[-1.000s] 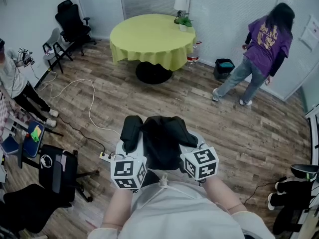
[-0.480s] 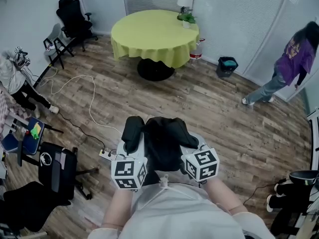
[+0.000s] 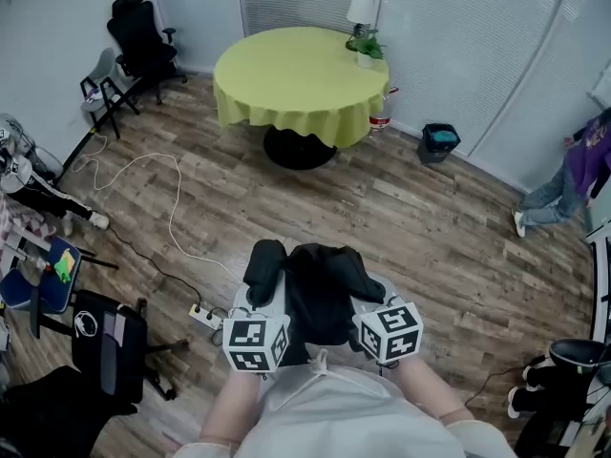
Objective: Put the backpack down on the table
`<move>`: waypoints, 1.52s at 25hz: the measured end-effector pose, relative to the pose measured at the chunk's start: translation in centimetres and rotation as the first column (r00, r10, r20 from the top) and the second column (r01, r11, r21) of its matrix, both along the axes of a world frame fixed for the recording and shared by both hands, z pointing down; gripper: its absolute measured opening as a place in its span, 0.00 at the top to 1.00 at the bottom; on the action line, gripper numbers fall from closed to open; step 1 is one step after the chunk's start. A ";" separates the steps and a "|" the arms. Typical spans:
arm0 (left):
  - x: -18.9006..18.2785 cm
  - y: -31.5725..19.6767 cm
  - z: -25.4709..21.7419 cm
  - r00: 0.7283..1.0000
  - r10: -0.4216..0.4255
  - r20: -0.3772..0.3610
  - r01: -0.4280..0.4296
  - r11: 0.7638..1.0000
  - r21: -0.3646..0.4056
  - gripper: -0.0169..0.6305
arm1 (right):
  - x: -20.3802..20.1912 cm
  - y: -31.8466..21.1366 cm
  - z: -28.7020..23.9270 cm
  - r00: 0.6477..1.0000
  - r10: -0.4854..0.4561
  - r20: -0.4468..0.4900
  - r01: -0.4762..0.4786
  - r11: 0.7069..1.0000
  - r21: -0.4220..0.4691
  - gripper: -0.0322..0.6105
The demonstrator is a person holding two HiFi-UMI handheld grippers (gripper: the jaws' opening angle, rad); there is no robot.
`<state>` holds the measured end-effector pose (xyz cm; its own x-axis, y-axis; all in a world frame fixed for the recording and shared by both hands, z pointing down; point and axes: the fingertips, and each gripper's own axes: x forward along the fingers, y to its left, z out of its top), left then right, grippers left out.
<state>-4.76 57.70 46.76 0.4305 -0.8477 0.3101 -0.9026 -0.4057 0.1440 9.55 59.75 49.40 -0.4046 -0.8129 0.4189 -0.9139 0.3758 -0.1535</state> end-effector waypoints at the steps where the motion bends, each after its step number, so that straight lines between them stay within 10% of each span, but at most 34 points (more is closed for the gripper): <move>1: -0.2 -1.3 -0.1 1.000 0.007 0.000 -0.007 1.000 -0.002 0.92 | -0.2 -1.2 -0.1 1.000 0.008 0.001 -0.008 1.000 -0.002 0.91; 20: -8.5 -33.2 -4.7 0.990 0.144 -0.004 -0.144 0.989 0.022 0.92 | -8.3 -31.4 -4.5 0.987 0.155 0.042 -0.156 0.988 0.009 0.91; 38: -7.1 -55.4 -3.5 0.999 -0.003 0.033 0.004 0.999 -0.036 0.92 | -6.3 -55.6 -2.8 0.991 0.041 0.124 -0.033 0.997 -0.065 0.91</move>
<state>-11.83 2.28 43.28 0.4163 -0.8372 0.3546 -0.9086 -0.3972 0.1288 3.25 4.13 46.57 -0.4274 -0.8021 0.4172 -0.8990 0.3284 -0.2896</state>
